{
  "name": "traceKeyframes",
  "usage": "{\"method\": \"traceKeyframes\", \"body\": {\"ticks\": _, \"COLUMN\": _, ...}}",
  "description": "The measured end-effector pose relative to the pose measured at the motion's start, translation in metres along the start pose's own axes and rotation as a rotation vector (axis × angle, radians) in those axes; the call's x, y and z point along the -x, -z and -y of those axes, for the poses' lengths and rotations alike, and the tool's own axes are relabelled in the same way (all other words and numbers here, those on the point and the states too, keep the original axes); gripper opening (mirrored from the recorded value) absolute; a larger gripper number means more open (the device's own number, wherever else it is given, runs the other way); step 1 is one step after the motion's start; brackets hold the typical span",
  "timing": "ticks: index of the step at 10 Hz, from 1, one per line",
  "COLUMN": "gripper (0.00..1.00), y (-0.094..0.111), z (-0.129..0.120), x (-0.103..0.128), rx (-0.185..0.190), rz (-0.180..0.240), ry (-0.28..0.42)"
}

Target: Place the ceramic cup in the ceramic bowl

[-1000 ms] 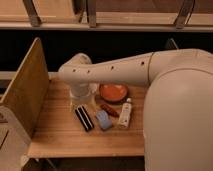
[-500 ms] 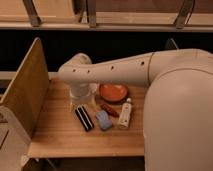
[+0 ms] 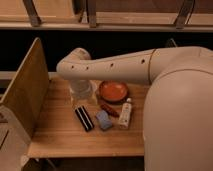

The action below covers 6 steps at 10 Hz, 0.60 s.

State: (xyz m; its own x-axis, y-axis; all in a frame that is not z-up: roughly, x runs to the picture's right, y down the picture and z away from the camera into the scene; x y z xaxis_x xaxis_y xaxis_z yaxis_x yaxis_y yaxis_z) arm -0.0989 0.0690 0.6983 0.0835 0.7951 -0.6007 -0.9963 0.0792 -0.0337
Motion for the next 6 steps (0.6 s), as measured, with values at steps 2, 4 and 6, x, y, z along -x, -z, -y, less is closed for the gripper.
{"method": "traceKeyframes", "body": {"ticks": 2, "gripper": 0.65, "y": 0.01, "z": 0.006, "x": 0.006, "rx": -0.016, "rz": 0.029, "ry": 0.001}}
{"method": "traceKeyframes", "body": {"ticks": 4, "gripper": 0.65, "y": 0.015, "z": 0.019, "x": 0.015, "rx": -0.039, "rz": 0.058, "ry": -0.014}}
{"method": "traceKeyframes", "body": {"ticks": 6, "gripper": 0.65, "y": 0.023, "z": 0.04, "x": 0.034, "rx": -0.029, "rz": 0.113, "ry": -0.008}}
